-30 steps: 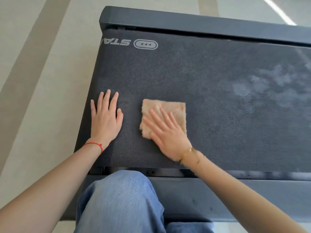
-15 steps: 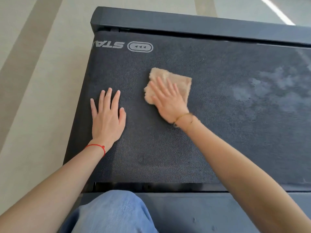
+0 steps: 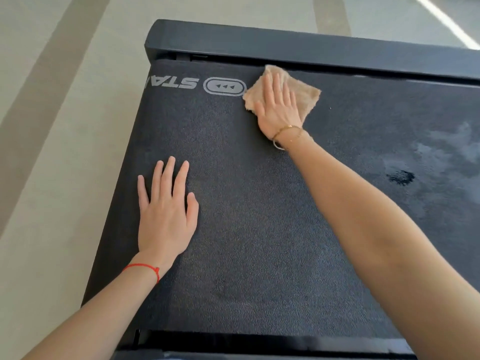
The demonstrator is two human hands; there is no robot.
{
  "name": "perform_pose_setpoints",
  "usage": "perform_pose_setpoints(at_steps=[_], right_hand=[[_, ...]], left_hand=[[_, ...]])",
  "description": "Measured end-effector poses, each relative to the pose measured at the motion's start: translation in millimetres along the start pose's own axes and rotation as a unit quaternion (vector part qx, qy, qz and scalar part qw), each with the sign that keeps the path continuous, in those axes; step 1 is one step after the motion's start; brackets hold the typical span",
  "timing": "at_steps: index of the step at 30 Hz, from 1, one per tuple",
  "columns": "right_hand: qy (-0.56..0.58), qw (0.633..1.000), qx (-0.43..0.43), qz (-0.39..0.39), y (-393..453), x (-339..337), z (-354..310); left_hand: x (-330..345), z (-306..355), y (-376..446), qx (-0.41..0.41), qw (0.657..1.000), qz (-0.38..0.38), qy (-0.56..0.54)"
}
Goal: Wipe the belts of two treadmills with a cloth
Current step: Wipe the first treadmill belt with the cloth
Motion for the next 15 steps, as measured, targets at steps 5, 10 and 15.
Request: perform_pose_setpoints(at_steps=[5,10,15], right_hand=[[0.019,0.988,-0.146,-0.05,1,22,-79],[-0.009,0.985,-0.164,-0.045,12,13,-18],[-0.056,0.998,0.01,-0.007,43,-4,58]], left_hand=[[-2,0,-1,0.004,1.0,0.002,0.0],[-5,-2,0,0.002,1.0,-0.005,-0.012],[-6,2,1,-0.003,1.0,-0.011,-0.013]])
Point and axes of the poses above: each hand's wrist, its own y-axis towards the middle knuckle, its own x-axis out of the palm, z = x × y, the point moved 2 cm from there along y, towards the middle knuckle, and after that the axes turned 14 degrees about z, right-handed, at the moved point
